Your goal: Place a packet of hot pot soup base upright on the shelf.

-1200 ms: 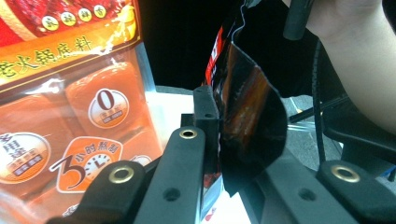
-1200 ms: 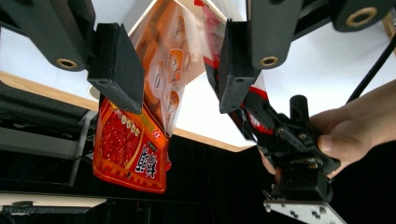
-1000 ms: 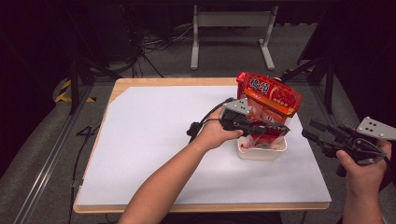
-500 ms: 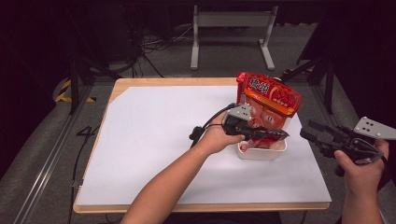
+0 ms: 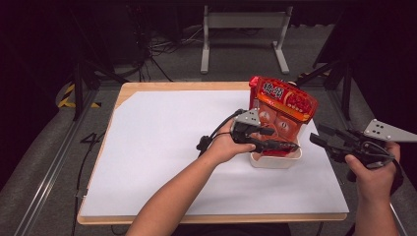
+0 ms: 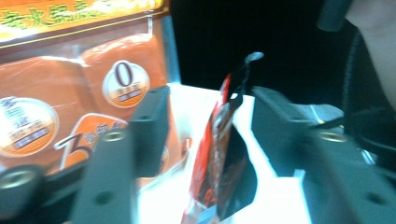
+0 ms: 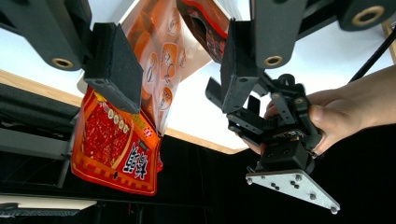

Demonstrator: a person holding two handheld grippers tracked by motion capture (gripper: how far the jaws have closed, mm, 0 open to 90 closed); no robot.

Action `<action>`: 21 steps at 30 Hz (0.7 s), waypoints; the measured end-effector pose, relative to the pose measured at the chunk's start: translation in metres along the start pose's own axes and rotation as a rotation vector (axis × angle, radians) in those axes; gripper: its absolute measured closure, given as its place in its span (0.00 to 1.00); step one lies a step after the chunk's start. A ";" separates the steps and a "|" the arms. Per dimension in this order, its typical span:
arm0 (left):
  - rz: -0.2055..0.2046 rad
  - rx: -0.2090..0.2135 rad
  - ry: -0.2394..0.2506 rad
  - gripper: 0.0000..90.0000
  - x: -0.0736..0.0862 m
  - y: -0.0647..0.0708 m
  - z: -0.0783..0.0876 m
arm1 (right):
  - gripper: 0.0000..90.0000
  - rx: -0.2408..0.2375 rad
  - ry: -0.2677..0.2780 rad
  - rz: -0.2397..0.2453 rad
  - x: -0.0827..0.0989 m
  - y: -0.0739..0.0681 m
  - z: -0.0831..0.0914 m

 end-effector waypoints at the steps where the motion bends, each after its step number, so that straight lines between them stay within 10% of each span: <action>1: 0.001 -0.002 0.002 0.47 0.000 0.000 0.001 | 0.54 -0.001 -0.002 0.003 0.000 0.000 -0.001; 11: 0.011 -0.076 0.026 0.23 -0.001 0.006 0.031 | 0.50 -0.002 -0.011 0.008 0.003 0.001 -0.008; 21: 0.036 -0.233 -0.019 0.19 0.017 0.011 0.103 | 0.45 0.013 -0.043 0.012 0.013 0.003 -0.014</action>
Point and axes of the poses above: each handheld gripper's, and its own axes: z roughly backward along the jaws, x roughly out of its underside, y roughly to its right, the point moved 9 cm from there along -z, roughly forward along the jaws, and after that the axes turned 4 degrees about -z, right-handed, at the moved point
